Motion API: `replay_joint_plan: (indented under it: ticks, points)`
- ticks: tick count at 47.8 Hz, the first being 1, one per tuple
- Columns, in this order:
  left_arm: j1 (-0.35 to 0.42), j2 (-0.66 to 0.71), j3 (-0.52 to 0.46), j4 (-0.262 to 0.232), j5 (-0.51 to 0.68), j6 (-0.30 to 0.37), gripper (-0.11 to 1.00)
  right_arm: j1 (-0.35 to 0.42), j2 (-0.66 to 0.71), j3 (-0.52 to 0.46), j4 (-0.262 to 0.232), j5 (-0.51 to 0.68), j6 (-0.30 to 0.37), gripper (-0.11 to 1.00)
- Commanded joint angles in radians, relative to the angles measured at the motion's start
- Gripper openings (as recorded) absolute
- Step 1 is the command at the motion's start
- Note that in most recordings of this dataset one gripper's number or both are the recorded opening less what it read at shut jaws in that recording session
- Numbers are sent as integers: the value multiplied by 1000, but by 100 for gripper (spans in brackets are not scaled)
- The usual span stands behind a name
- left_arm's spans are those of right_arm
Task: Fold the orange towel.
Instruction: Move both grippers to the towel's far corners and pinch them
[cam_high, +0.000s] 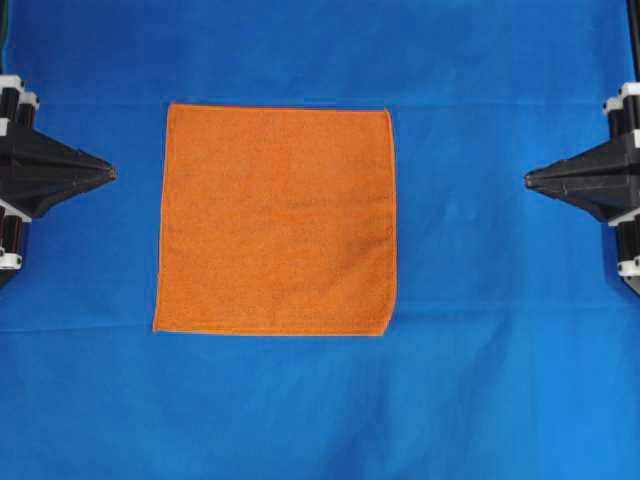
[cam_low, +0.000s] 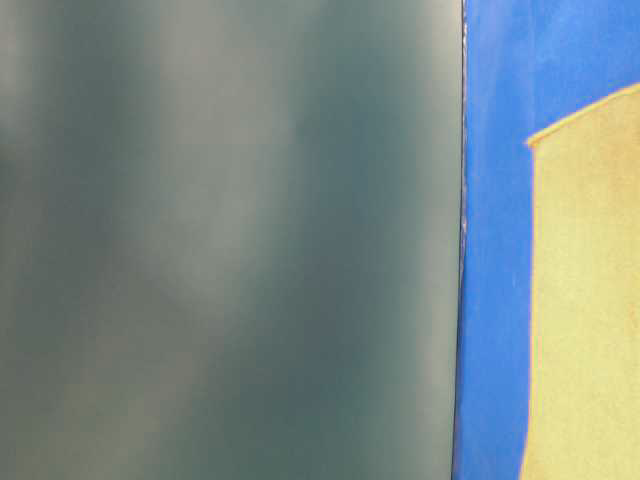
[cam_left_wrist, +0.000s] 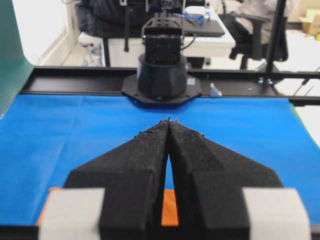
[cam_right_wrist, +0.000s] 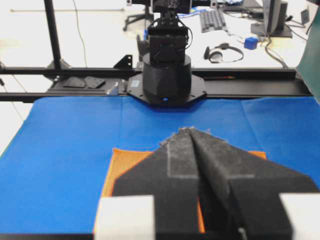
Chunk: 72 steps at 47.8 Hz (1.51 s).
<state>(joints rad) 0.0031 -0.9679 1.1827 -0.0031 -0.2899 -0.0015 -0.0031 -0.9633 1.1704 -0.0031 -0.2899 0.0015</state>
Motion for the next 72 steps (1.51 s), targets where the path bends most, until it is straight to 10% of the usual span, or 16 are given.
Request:
replay_joint_plan:
  ticks: [1,28,34,45,72]
  points:
    - [2,5,-20,-37,0,-15,0,-8,18,-23,11,-3,3,0]
    - [299,178,40,-37,87,-66,4,-314,563,-235,69,178,25,1]
    - [379,270,67,-37,41,-66,34,-359,713,-296,66,176,25,7]
    - [492,488,74,-31,-66,-61,91,-413,930,-371,63,166,20,63]
    - [558,905,-18,-31,-195,-40,91,-440,1129,-405,60,86,20,59]
